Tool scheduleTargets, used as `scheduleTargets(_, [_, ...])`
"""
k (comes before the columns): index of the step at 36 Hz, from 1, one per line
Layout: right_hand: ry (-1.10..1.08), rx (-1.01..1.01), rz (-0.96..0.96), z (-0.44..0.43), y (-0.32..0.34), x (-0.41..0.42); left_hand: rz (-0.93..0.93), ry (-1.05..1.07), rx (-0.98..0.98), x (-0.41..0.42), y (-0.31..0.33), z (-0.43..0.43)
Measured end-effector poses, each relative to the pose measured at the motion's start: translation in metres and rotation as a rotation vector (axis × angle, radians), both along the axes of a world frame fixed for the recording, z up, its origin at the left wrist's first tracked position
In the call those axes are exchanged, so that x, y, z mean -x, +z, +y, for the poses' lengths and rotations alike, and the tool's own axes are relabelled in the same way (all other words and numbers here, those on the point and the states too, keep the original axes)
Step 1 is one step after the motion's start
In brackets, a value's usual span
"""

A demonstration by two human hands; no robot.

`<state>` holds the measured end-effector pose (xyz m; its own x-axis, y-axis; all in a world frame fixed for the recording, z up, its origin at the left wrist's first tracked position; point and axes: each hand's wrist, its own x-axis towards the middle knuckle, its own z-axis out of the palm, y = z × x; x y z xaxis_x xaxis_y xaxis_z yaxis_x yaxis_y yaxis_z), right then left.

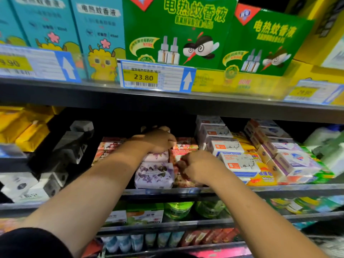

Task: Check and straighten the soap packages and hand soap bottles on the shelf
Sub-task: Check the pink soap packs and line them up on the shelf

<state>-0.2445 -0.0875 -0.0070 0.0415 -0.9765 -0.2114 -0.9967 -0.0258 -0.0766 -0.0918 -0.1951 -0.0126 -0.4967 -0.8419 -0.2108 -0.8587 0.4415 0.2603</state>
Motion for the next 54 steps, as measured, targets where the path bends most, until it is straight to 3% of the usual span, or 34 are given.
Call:
scheduleTargets(6, [-0.019,0.187,-0.126,-0.034,-0.006,-0.012,0.009,0.034,0.066,-0.007,-0.003,0.004])
scheduleTargets(8, [-0.04,0.158,-0.182,-0.046,-0.018,-0.009,0.023,0.058,0.084,-0.013,-0.003,0.013])
scheduleTargets(14, [0.032,0.182,-0.108,-0.048,-0.048,0.002,0.136,0.068,0.086,-0.048,-0.015,0.034])
scheduleTargets(20, [0.106,0.159,-0.152,-0.042,-0.039,0.003,0.215,0.148,0.144,-0.064,-0.018,0.066])
scheduleTargets(26, [0.066,0.11,-0.028,-0.044,-0.007,-0.001,0.313,0.195,0.178,-0.094,-0.027,0.087])
scheduleTargets(29, [0.049,0.25,-0.083,-0.046,0.016,-0.012,0.277,0.293,0.194,-0.118,-0.036,0.092])
scheduleTargets(31, [0.085,0.326,-0.16,-0.049,0.026,-0.023,0.138,0.344,0.197,-0.137,-0.042,0.093])
scheduleTargets(36, [0.293,0.194,-0.276,-0.059,0.036,-0.068,0.143,0.445,0.066,-0.167,-0.044,0.099])
scheduleTargets(42, [0.511,0.021,-0.184,-0.072,0.026,-0.117,0.091,0.498,0.034,-0.167,-0.036,0.104])
scheduleTargets(54, [0.47,-0.158,-0.167,-0.097,0.002,-0.139,0.026,0.583,0.105,-0.149,-0.027,0.115])
